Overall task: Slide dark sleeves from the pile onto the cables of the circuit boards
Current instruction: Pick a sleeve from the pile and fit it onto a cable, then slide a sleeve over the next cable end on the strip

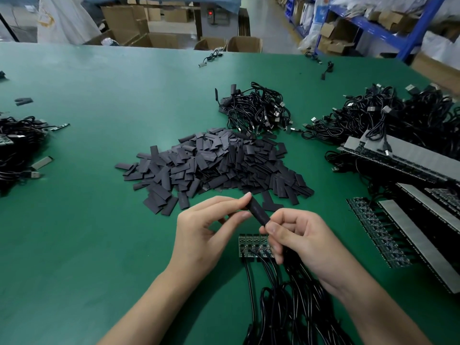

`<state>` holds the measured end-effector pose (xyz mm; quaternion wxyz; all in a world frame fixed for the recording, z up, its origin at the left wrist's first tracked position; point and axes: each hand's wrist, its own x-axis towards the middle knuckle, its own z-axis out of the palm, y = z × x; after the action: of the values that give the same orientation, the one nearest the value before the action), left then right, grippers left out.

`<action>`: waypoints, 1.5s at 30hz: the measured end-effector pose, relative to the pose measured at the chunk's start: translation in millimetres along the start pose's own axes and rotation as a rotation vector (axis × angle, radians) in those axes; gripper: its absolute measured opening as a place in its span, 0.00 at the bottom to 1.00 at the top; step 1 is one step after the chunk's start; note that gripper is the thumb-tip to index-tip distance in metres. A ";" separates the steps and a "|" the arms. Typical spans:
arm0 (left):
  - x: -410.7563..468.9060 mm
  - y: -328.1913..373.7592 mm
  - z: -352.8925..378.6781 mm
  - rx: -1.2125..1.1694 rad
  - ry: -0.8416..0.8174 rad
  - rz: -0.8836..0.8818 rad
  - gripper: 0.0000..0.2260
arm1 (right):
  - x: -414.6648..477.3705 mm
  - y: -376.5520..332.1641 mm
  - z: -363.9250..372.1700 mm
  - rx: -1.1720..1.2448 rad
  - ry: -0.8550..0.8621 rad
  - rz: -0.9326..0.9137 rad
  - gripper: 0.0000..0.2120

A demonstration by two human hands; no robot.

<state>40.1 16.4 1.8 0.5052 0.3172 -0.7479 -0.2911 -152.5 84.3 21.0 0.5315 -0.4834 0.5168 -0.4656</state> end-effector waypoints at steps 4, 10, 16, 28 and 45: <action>0.6 4.9 2.4 -0.256 0.023 -0.262 0.07 | 0.7 1.4 1.3 -0.111 0.000 -0.027 0.11; 6.5 6.7 -0.3 -0.630 0.070 -0.470 0.05 | -3.1 -3.5 -14.9 -0.654 0.092 -0.123 0.11; 9.2 1.2 -6.1 -0.706 0.209 -0.560 0.07 | -0.7 -5.9 -26.9 -0.854 0.056 -0.180 0.04; 0.7 -6.0 -15.4 0.453 -0.514 -0.153 0.36 | 60.6 -57.8 -46.7 -0.739 0.388 -0.243 0.04; 6.2 -2.1 -19.0 0.142 -0.572 -0.355 0.17 | 162.1 -82.1 -23.8 -0.930 0.334 -0.226 0.07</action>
<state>56.5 8.1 9.8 0.1931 0.3821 -0.8109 -0.3988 -170.7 -85.8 86.6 0.1163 -0.6408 0.6919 -0.3118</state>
